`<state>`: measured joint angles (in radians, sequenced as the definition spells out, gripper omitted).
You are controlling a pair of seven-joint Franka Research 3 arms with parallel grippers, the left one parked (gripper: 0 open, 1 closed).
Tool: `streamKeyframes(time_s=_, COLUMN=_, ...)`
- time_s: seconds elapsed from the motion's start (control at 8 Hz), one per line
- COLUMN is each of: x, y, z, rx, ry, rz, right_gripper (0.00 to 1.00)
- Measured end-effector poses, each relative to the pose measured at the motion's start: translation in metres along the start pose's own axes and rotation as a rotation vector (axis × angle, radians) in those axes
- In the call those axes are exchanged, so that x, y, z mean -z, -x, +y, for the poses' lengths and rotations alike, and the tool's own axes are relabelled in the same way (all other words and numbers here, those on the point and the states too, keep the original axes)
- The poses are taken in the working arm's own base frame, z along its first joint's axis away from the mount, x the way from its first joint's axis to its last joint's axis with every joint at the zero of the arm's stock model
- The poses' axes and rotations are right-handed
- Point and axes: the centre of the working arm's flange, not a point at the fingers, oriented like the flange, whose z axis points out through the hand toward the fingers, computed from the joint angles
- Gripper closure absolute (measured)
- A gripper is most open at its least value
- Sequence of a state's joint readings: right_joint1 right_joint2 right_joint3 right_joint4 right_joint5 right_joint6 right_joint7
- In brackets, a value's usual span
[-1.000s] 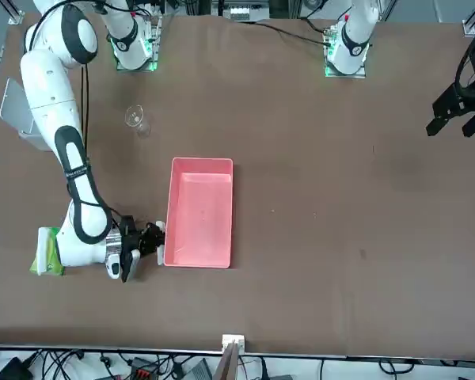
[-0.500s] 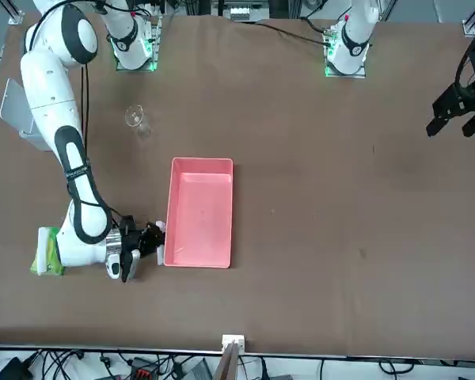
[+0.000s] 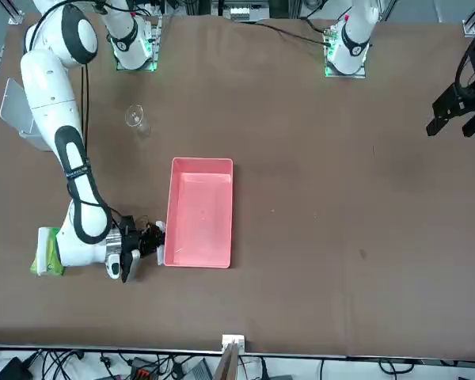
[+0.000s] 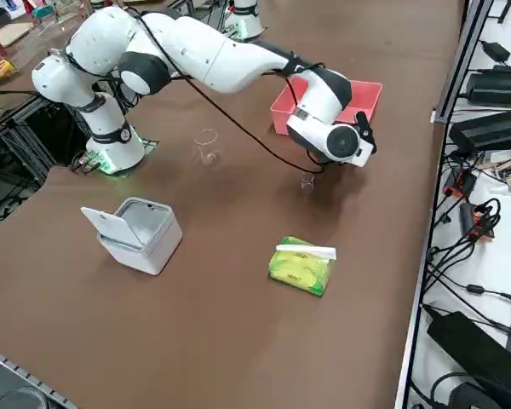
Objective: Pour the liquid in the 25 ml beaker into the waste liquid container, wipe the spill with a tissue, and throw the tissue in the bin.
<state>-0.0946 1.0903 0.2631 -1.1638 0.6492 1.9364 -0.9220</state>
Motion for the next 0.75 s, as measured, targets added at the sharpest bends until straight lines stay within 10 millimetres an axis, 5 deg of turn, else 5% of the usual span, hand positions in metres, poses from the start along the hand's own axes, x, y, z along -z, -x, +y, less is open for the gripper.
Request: streamKeyframes(time_s=0.75, x=0.013, y=-0.001, z=0.006, rx=0.001, ry=0.028, rz=0.009, right_gripper=0.98)
